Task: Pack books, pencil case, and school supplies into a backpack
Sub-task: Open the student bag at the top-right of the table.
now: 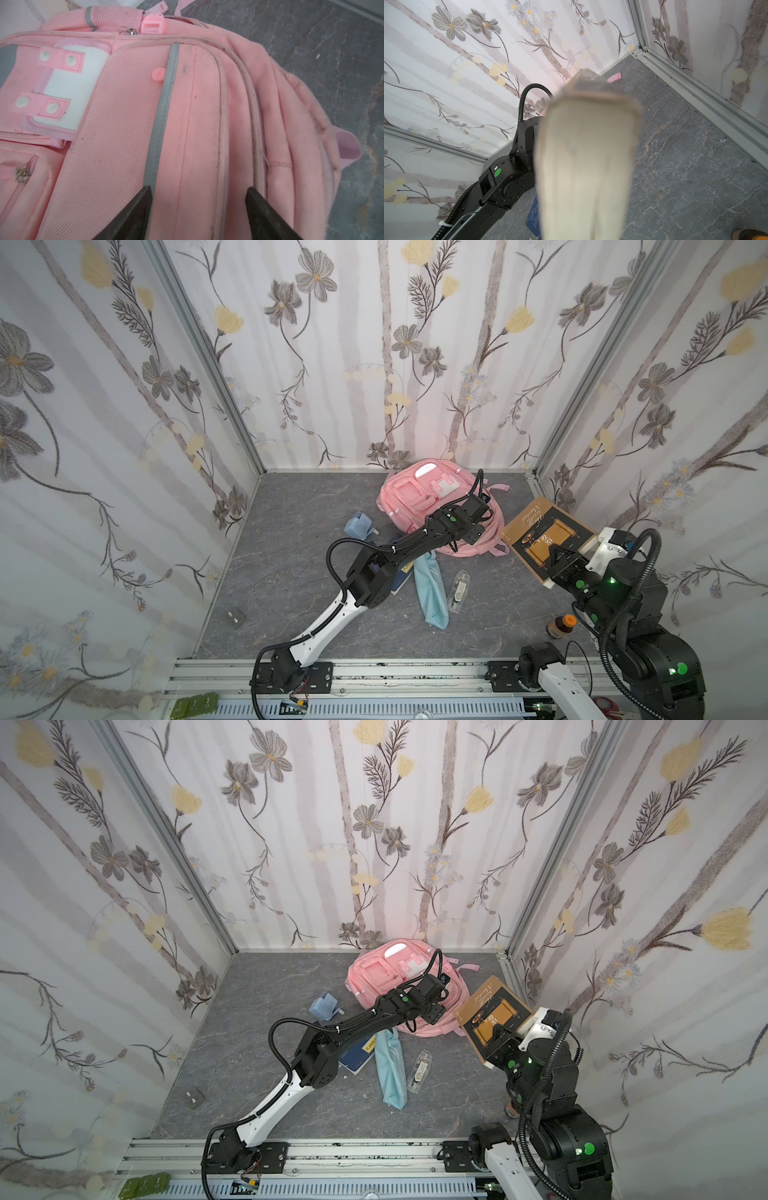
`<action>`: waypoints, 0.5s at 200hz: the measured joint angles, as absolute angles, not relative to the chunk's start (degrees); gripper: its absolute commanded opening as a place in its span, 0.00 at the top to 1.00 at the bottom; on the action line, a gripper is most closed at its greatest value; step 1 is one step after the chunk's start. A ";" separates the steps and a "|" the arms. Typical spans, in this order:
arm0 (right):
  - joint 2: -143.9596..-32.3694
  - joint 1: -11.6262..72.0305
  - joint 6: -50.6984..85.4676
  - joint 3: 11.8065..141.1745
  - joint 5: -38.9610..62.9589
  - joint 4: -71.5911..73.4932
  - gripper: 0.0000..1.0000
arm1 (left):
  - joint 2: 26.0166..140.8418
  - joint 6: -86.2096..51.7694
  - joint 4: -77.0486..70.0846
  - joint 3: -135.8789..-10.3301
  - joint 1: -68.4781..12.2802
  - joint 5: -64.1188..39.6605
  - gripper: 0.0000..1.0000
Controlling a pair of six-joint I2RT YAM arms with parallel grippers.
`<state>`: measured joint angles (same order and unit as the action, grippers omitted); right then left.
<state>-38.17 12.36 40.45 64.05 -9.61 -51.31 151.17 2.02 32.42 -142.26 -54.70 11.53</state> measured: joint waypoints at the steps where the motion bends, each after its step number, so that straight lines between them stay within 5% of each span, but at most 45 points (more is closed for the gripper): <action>1: -38.17 12.36 40.45 64.03 -9.58 -51.31 1.00 | 151.20 2.04 32.47 -142.28 -54.70 11.62 0.44; 37: -37.69 12.36 40.47 63.53 -9.39 -50.89 1.00 | 151.65 2.83 33.39 -142.30 -54.72 14.61 0.99; 100: -36.42 12.36 42.59 58.65 -8.88 -47.11 1.00 | 149.45 3.42 34.83 -143.68 -54.65 16.91 1.00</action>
<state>-36.42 12.36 42.59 58.65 -8.88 -47.11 149.45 3.42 34.83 -143.68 -54.65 16.91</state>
